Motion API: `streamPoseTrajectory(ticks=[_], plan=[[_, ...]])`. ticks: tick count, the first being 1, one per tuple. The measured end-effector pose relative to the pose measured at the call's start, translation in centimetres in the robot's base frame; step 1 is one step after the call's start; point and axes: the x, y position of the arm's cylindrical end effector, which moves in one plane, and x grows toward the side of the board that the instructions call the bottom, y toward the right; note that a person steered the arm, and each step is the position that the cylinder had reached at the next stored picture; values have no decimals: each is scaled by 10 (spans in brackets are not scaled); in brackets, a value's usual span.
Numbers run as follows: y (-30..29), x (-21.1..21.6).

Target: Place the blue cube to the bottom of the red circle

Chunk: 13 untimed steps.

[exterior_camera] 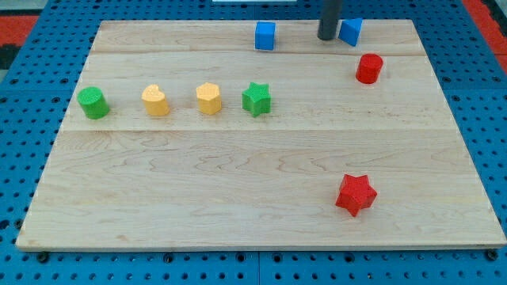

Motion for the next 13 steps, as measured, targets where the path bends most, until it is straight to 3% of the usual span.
streamPoseTrajectory(ticks=[1, 2, 3, 4, 5, 7, 8, 9, 10, 13], plan=[[-73, -5], [-92, 57], [-71, 106], [-64, 40], [-139, 35], [-90, 125], [-116, 87], [-165, 112], [-145, 149], [-39, 134]])
